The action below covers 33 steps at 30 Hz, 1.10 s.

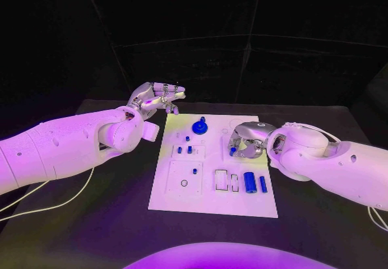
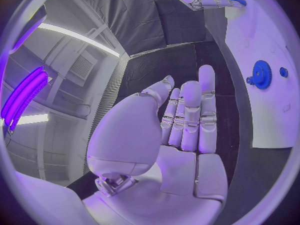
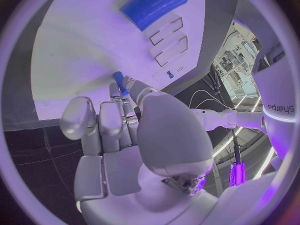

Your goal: Assemble the parts on the task board

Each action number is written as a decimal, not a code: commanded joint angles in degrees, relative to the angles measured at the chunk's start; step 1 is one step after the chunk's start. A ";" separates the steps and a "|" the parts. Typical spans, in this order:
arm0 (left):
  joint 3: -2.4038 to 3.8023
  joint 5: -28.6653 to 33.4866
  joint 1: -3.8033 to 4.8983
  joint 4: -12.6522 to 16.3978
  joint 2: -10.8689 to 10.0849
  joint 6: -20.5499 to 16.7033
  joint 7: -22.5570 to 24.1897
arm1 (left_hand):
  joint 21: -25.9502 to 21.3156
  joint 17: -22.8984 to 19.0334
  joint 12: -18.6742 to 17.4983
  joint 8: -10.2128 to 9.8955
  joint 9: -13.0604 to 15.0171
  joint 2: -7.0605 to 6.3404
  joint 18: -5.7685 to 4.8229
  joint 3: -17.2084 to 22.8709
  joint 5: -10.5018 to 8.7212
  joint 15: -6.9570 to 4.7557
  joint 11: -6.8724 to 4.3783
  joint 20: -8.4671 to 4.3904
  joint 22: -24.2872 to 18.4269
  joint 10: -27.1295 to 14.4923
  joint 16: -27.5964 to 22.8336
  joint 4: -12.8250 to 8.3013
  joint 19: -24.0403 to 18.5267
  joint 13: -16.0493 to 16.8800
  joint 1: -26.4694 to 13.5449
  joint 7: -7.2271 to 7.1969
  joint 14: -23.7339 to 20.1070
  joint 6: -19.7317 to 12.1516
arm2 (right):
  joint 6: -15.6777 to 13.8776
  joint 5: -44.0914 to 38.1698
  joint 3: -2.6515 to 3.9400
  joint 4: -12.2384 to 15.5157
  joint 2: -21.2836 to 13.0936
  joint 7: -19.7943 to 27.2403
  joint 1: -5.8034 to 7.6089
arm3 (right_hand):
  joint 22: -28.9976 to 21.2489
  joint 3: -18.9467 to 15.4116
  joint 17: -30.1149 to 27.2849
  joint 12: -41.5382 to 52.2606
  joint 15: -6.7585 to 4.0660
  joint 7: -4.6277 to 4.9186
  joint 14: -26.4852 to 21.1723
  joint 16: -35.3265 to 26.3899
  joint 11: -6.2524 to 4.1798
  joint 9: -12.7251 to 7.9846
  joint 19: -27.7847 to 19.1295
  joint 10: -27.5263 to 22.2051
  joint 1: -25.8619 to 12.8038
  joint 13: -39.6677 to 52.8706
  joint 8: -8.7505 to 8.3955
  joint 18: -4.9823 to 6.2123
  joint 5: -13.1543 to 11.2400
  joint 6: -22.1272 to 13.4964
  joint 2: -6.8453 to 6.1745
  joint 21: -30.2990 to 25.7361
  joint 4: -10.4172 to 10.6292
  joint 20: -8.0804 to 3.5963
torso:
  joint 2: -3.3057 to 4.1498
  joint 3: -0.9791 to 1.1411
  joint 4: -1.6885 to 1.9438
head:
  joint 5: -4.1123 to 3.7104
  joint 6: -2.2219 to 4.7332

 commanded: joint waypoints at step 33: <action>0.05 0.16 0.08 -0.47 -0.22 0.63 0.32 | -0.26 -0.08 0.37 0.11 -0.04 0.00 0.73 -0.37 0.37 0.07 -0.08 0.08 -0.10 -0.42 -0.17 0.14 -0.29 -0.02 0.05 0.09 -0.45 -0.53 | -17.02 5.98 0.12 9.38 -5.36 2.13 -0.17 | 2.00 1.75 0.10 -1.13 -1.26 -0.68 1.19 1.11 -0.90 0.22 1.39 4.48 -0.69 0.44 0.98 -0.05 -1.55 4.11 0.88 1.52 1.50 -0.97 | -0.08 -0.03 -0.05 | 0.34 0.18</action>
